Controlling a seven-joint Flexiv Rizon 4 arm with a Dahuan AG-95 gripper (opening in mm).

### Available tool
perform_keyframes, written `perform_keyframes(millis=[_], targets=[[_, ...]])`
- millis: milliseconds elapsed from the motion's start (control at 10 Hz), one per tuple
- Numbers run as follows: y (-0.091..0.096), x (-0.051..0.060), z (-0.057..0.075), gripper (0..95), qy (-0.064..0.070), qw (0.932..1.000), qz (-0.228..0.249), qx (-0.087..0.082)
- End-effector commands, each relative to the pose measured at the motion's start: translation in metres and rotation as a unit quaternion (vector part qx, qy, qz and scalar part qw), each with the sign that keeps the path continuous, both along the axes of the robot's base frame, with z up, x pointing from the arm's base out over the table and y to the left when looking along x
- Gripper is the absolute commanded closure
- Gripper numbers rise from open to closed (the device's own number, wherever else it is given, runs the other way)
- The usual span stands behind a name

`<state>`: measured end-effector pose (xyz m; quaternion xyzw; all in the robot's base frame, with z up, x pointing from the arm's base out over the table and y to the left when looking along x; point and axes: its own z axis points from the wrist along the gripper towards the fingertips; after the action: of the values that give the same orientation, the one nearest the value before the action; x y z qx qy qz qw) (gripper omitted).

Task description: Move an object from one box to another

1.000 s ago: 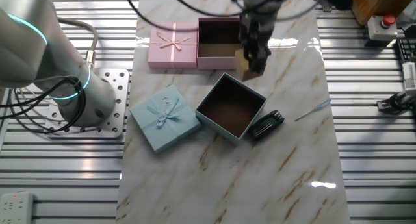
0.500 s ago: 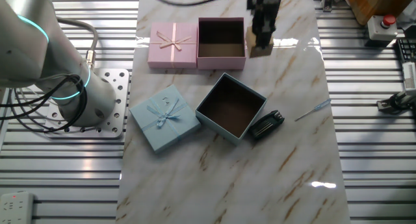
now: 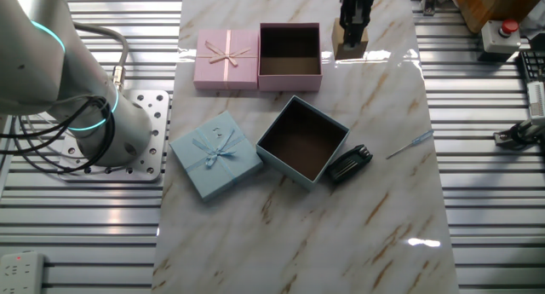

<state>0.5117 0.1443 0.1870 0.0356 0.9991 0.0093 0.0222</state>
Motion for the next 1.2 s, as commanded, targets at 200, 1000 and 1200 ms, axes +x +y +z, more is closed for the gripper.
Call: perform_keyframes(millis=[200,1000,1200], targets=[[0.0014,0.0015,-0.0001,95.0,0.0,1.0,0.003,0.001],[0.0015,0.0015,-0.0002,95.0,-0.009,0.9997,0.021,-0.003],[0.0015,0.0015,-0.0002,95.0,-0.01,0.9995,0.028,-0.005]])
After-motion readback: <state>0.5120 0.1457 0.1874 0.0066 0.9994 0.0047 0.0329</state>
